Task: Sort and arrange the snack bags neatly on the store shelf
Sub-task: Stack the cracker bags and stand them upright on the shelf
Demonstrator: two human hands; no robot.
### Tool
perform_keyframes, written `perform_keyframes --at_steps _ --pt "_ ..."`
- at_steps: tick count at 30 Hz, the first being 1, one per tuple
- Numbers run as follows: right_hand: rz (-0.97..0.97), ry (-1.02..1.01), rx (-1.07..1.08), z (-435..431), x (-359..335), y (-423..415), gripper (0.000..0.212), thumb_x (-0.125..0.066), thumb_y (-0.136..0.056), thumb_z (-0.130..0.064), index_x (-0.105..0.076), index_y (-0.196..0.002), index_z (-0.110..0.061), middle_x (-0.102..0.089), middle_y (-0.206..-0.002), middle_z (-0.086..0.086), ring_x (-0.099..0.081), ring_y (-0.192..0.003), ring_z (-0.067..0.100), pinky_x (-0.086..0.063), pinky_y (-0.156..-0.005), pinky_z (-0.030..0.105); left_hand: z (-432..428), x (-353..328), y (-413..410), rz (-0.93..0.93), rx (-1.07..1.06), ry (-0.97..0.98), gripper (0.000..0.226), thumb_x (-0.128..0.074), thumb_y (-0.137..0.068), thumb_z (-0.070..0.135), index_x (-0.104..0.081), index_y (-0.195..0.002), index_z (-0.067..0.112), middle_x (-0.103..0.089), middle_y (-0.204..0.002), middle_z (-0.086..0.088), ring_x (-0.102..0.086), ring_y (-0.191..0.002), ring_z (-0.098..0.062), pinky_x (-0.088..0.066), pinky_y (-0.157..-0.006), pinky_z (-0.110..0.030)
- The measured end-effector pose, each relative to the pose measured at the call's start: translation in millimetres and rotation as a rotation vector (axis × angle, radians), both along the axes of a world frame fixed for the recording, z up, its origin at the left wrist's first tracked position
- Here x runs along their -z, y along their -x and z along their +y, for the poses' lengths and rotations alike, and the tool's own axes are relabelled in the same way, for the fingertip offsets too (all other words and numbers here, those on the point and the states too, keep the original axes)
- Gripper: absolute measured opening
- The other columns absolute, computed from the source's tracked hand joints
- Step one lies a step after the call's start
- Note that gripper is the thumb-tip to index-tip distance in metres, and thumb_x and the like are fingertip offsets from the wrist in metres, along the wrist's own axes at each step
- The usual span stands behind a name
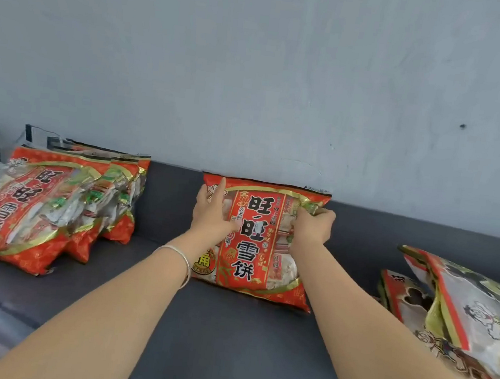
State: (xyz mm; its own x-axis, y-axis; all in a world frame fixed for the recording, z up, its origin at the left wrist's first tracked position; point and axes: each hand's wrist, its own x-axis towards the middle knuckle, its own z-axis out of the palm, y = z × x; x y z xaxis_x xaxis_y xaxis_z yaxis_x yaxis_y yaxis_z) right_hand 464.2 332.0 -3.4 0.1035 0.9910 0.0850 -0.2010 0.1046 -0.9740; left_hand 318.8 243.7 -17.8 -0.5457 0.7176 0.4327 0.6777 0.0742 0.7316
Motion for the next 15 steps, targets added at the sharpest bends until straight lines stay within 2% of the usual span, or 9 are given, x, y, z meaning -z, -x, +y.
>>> perform_keyframes --at_steps 2,5,9,11,15 --pt "-0.051 0.014 0.020 5 7 10 0.029 -0.054 -0.096 -0.017 -0.040 -0.120 -0.009 -0.057 -0.114 0.015 -0.058 -0.092 0.027 -0.051 -0.079 0.040 7 18 2 0.151 0.042 0.160 0.106 -0.074 -0.076 0.040 0.004 -0.149 0.036 0.017 -0.157 -0.005 0.009 -0.145 -0.028 -0.012 -0.117 -0.052" --pt "-0.216 0.040 0.065 8 19 20 0.048 -0.051 -0.095 -0.040 -0.036 -0.130 -0.010 -0.056 -0.120 0.013 -0.057 -0.104 0.032 -0.049 -0.091 0.048 16 38 6 0.310 0.077 0.264 0.115 -0.073 -0.071 0.053 0.015 -0.145 0.043 0.032 -0.152 0.002 0.027 -0.141 -0.025 -0.008 -0.110 -0.064" --pt "-0.203 0.072 0.027 4 22 30 0.057 -0.051 -0.092 -0.051 -0.042 -0.130 -0.010 -0.059 -0.115 0.009 -0.058 -0.099 0.027 -0.051 -0.088 0.044 18 38 18 0.322 0.119 0.258 0.114 -0.073 -0.074 0.050 0.018 -0.144 0.044 0.033 -0.152 0.000 0.028 -0.141 -0.027 -0.008 -0.108 -0.067" --pt "-0.243 0.067 0.021 1 21 31 0.062 -0.053 -0.090 -0.054 -0.042 -0.132 -0.010 -0.060 -0.119 0.010 -0.060 -0.104 0.028 -0.052 -0.088 0.044 19 38 25 0.338 0.122 0.256 0.112 -0.071 -0.075 0.050 0.018 -0.144 0.044 0.032 -0.153 -0.002 0.027 -0.141 -0.028 -0.009 -0.109 -0.067" --pt "-0.300 0.087 0.048 -10 20 21 0.064 -0.061 -0.087 -0.051 -0.037 -0.131 -0.011 -0.058 -0.119 0.009 -0.062 -0.102 0.028 -0.053 -0.087 0.044 17 41 27 0.394 0.103 0.220 0.105 -0.066 -0.077 0.056 0.011 -0.147 0.040 0.021 -0.156 -0.004 0.019 -0.143 -0.029 -0.009 -0.110 -0.063"
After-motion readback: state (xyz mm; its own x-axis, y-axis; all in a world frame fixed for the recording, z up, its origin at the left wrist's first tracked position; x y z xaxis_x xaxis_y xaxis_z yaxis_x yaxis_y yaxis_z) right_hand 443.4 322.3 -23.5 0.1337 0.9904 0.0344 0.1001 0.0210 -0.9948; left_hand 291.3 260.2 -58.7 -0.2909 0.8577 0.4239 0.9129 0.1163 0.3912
